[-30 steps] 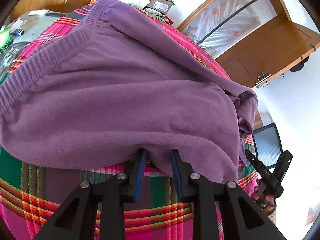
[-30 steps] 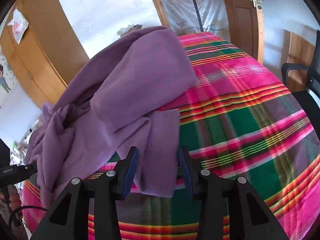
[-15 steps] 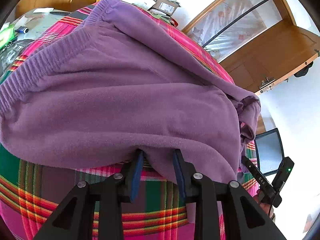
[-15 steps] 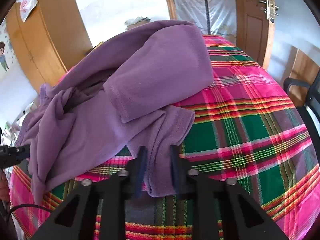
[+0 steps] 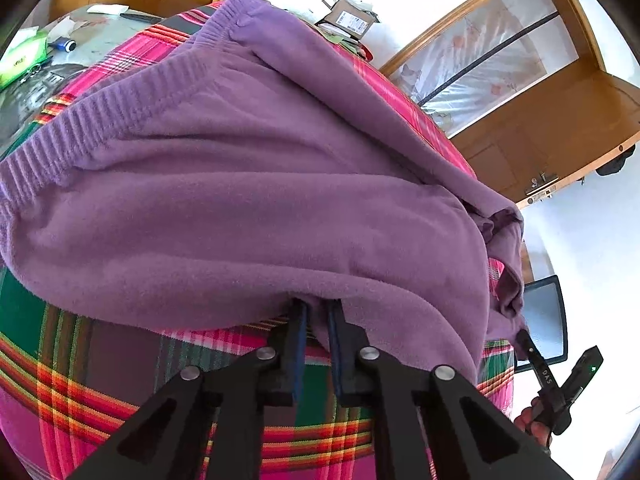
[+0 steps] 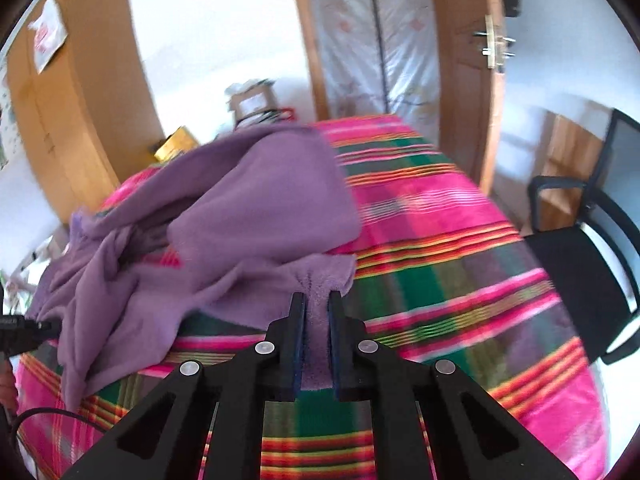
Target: Fold clothes
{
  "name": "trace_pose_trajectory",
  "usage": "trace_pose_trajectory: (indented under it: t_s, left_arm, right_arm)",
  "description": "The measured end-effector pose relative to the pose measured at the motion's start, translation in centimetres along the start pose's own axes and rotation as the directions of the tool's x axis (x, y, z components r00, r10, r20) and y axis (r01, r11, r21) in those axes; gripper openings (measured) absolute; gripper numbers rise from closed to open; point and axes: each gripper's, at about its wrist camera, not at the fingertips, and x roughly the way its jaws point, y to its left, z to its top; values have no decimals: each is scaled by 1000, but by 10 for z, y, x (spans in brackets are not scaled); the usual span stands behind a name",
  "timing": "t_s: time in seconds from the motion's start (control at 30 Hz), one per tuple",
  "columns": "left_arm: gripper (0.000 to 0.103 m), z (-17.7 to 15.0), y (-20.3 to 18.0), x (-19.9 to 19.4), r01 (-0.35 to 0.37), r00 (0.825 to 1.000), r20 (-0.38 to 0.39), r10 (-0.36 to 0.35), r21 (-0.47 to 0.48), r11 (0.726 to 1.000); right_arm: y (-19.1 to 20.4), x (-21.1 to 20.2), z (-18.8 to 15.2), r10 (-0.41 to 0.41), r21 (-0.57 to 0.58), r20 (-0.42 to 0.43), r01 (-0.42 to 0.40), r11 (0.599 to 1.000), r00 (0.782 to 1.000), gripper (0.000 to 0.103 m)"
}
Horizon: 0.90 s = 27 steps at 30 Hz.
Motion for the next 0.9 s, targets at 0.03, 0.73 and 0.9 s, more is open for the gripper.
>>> trace_pose_trajectory:
  t_s: [0.03, 0.73, 0.9]
  left_arm:
    - [7, 0, -1, 0, -1, 1000, 3, 1, 2, 1000]
    - [5, -6, -15, -17, -3, 999, 34, 2, 34, 999]
    - [5, -12, -20, -19, 0, 1000, 21, -2, 64, 998]
  right_arm:
    - [-5, -3, 2, -17, 8, 8, 17, 1000, 1000, 10]
    - [-129, -46, 19, -351, 219, 65, 330, 918, 934, 10]
    - [-161, -53, 22, -435, 250, 44, 412, 876, 899, 10]
